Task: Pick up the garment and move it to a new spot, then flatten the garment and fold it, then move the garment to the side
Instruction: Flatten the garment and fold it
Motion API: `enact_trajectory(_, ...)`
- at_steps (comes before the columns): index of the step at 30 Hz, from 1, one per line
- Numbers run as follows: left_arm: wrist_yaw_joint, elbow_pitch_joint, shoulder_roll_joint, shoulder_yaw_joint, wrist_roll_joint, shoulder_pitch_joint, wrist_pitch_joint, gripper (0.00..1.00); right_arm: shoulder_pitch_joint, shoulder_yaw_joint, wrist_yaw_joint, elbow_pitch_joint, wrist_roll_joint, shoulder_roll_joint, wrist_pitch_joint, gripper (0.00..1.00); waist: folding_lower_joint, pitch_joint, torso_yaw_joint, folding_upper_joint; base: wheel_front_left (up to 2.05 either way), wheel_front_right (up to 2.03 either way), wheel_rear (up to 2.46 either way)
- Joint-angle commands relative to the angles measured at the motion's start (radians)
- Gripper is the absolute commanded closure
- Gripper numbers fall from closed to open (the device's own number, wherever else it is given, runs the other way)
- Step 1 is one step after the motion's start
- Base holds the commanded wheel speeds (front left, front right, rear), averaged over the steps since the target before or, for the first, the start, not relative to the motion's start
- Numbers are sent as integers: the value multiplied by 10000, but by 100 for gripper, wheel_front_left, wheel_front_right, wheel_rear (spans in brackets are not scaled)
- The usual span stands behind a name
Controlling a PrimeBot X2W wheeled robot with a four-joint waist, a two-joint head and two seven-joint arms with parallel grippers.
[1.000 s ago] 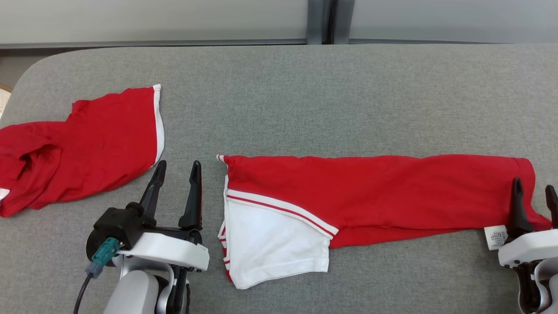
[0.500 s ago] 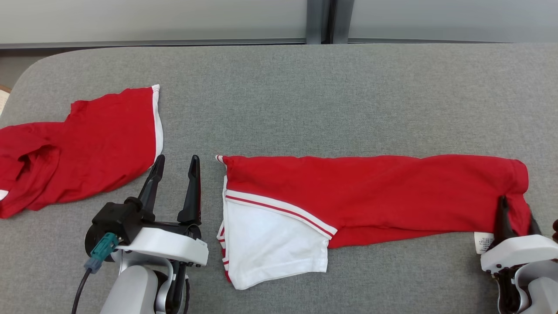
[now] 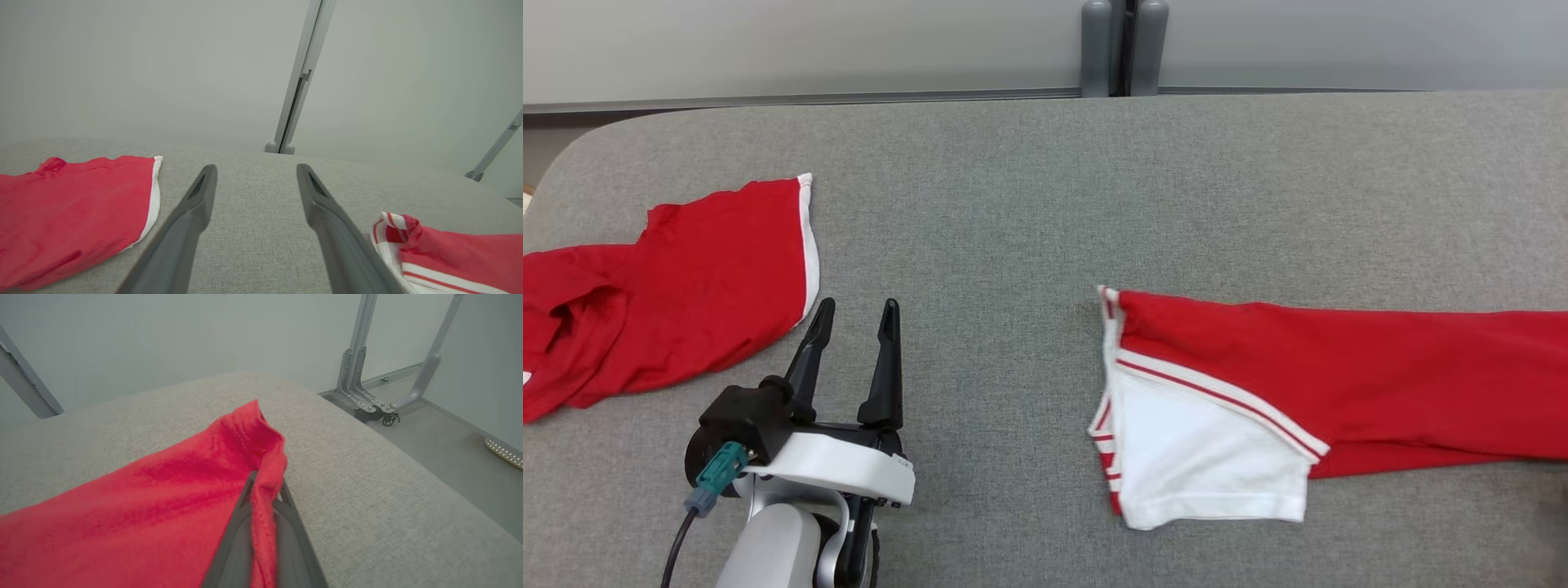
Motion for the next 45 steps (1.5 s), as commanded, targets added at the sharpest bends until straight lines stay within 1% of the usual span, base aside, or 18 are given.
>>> enact_trajectory(1,15,-10,37,17,-58,-44,-12,0,-106,-356,-21,-28,-324,72,-11,100,0,-38,8,0,0,0,0)
enact_trajectory(3,38,-5,34,27,-96,-7,-12,0,-151,-579,-21,-220,-561,146,-12,100,0,-93,13,0,0,0,0)
enact_trajectory(6,74,21,36,39,-163,65,-12,0,-108,-598,-21,-582,-828,394,-12,100,0,-188,10,0,0,0,0)
enact_trajectory(8,78,51,36,24,-196,114,-12,0,-60,-388,-19,-892,-875,658,-12,100,0,-264,8,0,0,0,0)
enact_trajectory(9,78,51,36,24,-196,114,-12,0,-60,-388,-19,-892,-875,658,-12,100,0,-264,8,0,0,0,0)
enact_trajectory(11,100,66,37,28,-245,160,-12,0,25,-72,-18,-1289,-837,942,-12,100,0,-350,-1,0,0,0,0)
enact_trajectory(16,124,88,34,91,-288,244,-12,0,261,1358,-18,-2537,-536,1745,0,100,0,-542,-45,0,0,0,0)
enact_trajectory(19,142,85,37,94,-325,262,-9,0,448,2382,-13,-3369,-282,2236,221,100,0,-615,-55,0,0,0,0)
enact_trajectory(23,148,64,36,38,-398,265,-8,0,727,3798,-13,-4437,-34,2642,654,100,0,-638,4,0,0,0,0)
enact_trajectory(26,159,59,36,-18,-493,255,-8,0,898,4649,-13,-4908,324,2848,919,100,0,-618,90,0,0,0,0)
enact_trajectory(28,157,79,34,-102,-531,249,-8,0,991,5133,-13,-4988,406,2920,1024,100,0,-596,197,0,0,0,0)
enact_trajectory(33,200,129,36,-196,-583,229,-8,0,1153,6113,-13,-4757,613,3012,1029,100,0,-511,505,0,0,0,0)
enact_trajectory(36,205,180,37,-177,-601,232,-8,0,1176,6675,-13,-4641,1023,3019,917,100,0,-430,659,0,0,0,0)
enact_trajectory(44,247,215,37,-339,-737,144,-8,0,834,7722,-13,-3859,1651,3021,643,100,0,-212,917,0,0,0,0)
enact_trajectory(45,247,226,35,-365,-763,125,-8,0,781,7825,-13,-3730,1732,3023,610,49,0,-193,937,0,0,0,0)
